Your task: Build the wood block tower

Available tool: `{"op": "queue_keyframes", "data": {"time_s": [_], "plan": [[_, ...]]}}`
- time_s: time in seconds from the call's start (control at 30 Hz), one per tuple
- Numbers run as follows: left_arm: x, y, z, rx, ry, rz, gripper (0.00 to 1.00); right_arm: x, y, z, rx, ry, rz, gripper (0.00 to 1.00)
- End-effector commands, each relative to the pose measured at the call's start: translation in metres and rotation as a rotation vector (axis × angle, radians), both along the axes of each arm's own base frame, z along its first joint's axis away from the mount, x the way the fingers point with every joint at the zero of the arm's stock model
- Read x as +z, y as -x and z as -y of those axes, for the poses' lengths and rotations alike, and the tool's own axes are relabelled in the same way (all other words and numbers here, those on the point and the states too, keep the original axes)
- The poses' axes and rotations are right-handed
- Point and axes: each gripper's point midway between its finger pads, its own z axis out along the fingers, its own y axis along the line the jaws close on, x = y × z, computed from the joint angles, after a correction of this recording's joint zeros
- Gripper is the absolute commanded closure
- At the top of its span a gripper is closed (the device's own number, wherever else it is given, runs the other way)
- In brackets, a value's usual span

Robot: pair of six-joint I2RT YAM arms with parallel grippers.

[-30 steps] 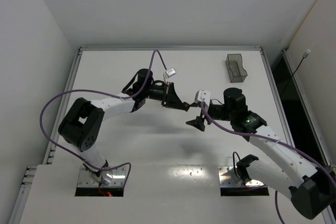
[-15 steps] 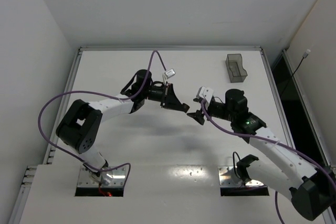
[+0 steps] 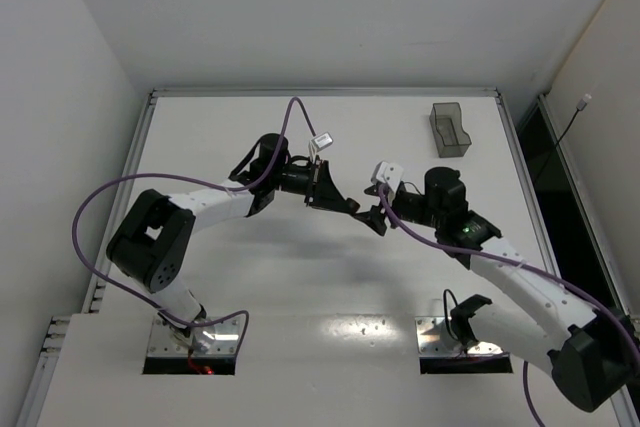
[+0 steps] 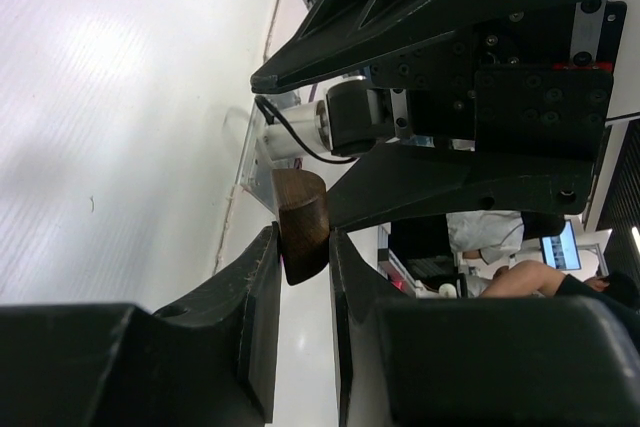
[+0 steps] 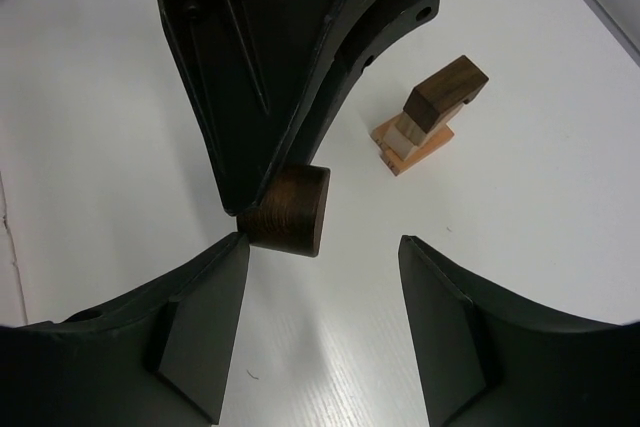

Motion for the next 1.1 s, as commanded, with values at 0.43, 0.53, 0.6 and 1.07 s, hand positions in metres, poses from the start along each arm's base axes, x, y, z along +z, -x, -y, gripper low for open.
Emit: {"op": "queue_keyframes", "data": {"time_s": [0.43,0.53,0.6,1.07], "plan": [[0.015,-0.005,0.001,0.013,0.04,0.099,1.0,0.034,0.02,-0.03,0.141,-0.072,0.05,0.42],[0.01,-0.007,0.002,0.022,0.029,0.085,1.0,0.033,0.022,-0.03,0.14,-0.069,0.052,0.42],[0.01,-0.007,0.002,0.022,0.028,0.084,1.0,0.028,0.022,-0.029,0.131,-0.063,0.045,0.42],[0.009,-0.01,-0.001,0.03,0.024,0.086,1.0,0.031,0.009,-0.022,0.049,-0.052,0.074,0.71]]}}
